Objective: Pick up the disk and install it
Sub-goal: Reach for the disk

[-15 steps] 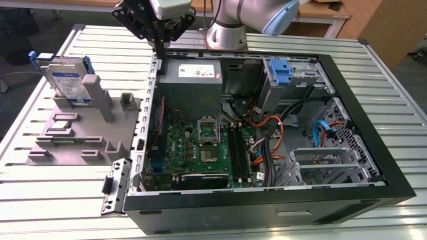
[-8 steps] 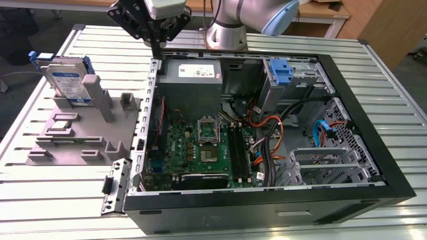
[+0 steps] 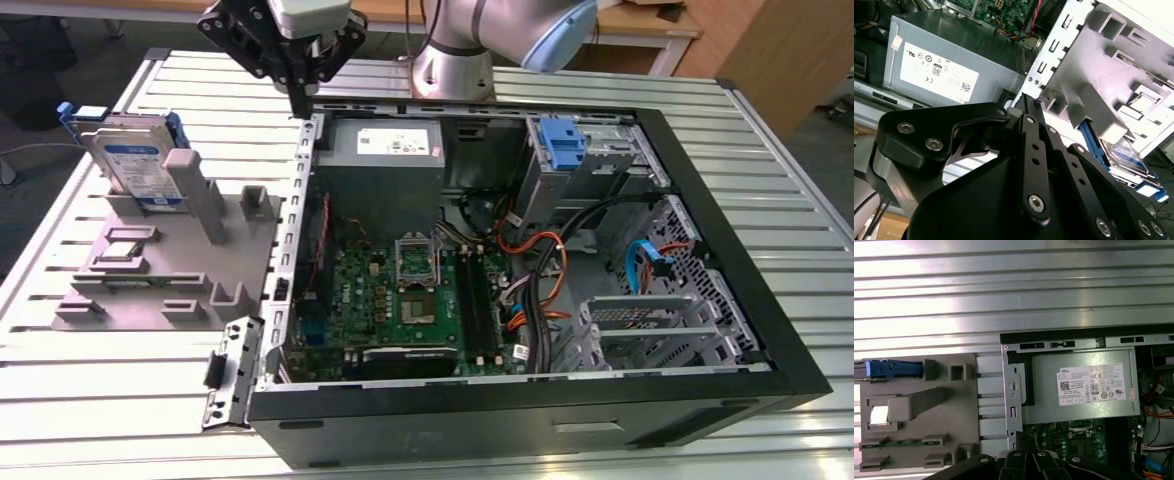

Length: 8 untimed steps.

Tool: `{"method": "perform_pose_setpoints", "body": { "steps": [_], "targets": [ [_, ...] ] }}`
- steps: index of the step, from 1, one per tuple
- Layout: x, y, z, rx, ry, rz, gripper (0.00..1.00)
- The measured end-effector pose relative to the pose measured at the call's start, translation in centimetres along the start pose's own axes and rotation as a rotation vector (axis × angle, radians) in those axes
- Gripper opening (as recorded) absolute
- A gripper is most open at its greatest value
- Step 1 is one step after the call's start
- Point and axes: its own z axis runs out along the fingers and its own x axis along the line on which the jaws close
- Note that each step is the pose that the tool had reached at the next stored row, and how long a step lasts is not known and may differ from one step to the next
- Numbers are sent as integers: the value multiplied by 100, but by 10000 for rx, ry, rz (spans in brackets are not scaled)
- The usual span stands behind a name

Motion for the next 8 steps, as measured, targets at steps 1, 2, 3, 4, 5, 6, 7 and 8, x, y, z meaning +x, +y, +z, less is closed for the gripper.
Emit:
{"method": "perform_pose_setpoints", "body": {
  "steps": [1, 2, 3, 4, 5, 6, 7, 8],
  "targets": [
    [16, -1, 0, 0, 0, 0, 11],
    [31, -3, 0, 0, 0, -1, 11],
    [43, -4, 0, -1, -1, 0, 11],
    [49, -4, 0, -1, -1, 0, 11],
    [49, -4, 0, -1, -1, -2, 11],
    [52, -4, 0, -1, -1, -1, 11],
    [53, -4, 0, 0, 0, -1, 11],
    [53, -4, 0, 0, -1, -1, 11]
  ]
}}
